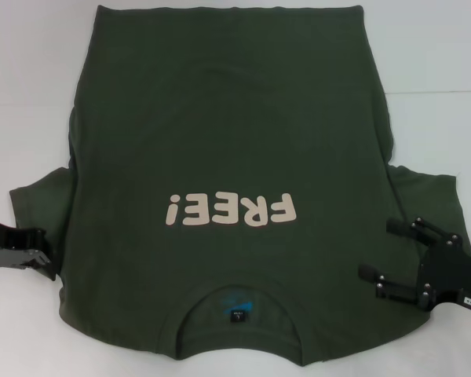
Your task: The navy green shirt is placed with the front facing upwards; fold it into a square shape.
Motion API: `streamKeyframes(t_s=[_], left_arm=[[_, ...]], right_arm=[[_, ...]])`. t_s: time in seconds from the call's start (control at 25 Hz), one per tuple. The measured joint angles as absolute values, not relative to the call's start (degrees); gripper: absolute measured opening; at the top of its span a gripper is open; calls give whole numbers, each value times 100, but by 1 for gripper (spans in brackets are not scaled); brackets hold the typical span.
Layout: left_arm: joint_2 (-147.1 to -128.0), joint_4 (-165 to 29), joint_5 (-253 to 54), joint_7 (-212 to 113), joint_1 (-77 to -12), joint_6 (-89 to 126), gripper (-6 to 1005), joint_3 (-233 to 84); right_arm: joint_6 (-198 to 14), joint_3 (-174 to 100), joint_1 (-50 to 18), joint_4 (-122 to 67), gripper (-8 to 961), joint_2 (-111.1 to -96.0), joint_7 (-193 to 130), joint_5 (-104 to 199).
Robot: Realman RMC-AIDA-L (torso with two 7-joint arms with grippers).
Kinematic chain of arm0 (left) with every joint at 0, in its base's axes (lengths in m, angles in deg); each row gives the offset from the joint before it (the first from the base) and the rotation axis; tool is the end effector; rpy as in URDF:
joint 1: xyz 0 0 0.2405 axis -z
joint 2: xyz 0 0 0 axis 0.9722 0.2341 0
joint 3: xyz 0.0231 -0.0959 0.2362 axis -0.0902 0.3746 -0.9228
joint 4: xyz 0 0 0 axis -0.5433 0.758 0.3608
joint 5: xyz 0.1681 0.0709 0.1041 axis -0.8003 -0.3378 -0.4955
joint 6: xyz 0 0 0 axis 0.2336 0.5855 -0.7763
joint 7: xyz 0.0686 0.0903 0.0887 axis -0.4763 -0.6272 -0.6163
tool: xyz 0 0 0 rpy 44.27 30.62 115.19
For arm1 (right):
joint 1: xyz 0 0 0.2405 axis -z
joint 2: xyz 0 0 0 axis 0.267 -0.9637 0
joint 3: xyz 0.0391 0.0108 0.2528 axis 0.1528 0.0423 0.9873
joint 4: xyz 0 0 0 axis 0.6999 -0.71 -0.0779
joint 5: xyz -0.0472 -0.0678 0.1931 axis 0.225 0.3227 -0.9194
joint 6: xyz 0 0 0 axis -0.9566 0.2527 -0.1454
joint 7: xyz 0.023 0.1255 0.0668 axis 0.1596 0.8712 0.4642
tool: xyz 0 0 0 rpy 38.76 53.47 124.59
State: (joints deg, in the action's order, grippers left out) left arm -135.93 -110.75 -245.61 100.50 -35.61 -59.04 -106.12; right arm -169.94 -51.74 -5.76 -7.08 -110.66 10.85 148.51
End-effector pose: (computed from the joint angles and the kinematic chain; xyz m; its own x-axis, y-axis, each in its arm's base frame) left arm -0.3052 0.3700 0.0553 0.1147 0.9780 0.1742 0.9418 -0.0513 -0.3323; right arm 0.3327 0.2709 -0.0163 0.8161 -0.1430 -0.5599 -0.4358 -0.7886 -0.4339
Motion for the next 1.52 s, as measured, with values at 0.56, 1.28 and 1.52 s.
streamKeyframes(t_s=[0.56,1.28,1.52], left_arm=[[-13604,-11111,-24558,10070,-3585,-5937,66,-10625],[-13613,-11115,-24677,10068,-3580,-5931,276,-10626],[-13613,-11115,-24696,10076,-3569,-5958,255,-10640]], right_arm=[[-17026,-5174,-554,-708,941,-11067,1094,14851],[-17043,-5174,-537,-708,941,-11066,1094,14793],[-17130,-5174,-511,-702,940,-11061,1094,14719]])
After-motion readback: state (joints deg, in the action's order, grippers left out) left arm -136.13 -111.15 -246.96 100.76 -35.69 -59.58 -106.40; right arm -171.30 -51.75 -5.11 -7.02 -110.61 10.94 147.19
